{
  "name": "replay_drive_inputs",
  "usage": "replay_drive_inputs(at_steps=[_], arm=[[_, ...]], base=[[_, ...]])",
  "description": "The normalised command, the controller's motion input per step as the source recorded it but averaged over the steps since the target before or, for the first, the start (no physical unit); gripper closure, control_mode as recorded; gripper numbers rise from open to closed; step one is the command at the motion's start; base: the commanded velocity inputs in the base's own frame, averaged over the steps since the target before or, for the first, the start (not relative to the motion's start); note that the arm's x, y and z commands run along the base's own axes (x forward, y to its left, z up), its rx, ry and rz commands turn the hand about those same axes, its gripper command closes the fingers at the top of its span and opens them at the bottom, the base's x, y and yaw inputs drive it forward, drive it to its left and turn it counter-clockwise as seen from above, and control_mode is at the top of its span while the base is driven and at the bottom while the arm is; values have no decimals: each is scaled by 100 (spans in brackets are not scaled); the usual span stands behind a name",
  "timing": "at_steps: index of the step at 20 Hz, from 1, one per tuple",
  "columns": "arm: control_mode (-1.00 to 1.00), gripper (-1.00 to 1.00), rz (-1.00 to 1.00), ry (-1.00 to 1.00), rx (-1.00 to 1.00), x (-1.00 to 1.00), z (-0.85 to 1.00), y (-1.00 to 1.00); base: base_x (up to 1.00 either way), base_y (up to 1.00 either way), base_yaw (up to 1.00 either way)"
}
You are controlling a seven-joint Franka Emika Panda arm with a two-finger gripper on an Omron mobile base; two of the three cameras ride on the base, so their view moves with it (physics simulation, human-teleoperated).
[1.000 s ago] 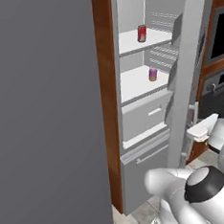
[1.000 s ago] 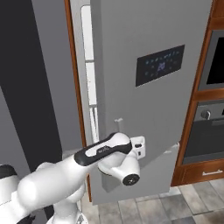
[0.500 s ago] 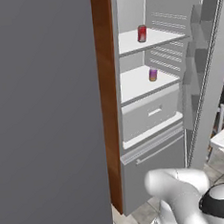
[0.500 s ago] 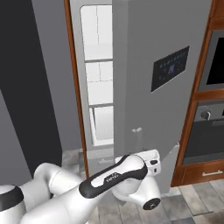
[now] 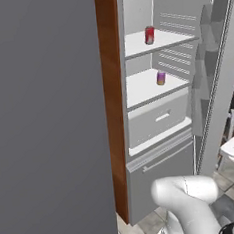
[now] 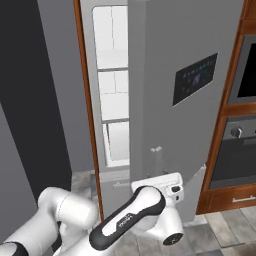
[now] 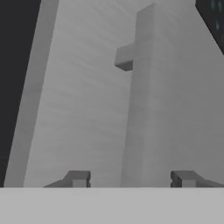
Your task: Open the fridge, grab two sodas, and place both sodas inside the bowl with ice on the dining counter.
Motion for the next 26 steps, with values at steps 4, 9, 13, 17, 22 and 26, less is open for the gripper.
replay_drive_inputs(at_steps=[4,9,13,17,22,26], arm=[[-100,-100,0,-6,-12,-22,12,-4],[-100,-100,6,0,-7,3,1,-39],[-100,-100,6,0,-3,2,0,-33],[-100,-100,3,-12,0,-46,22,-42],[-100,-100,6,-14,0,-83,29,-9],[-100,-100,1,-17,-3,-70,54,20]], base=[[0,0,0],[0,0,0],[0,0,0],[0,0,0],[0,0,0],[0,0,0]])
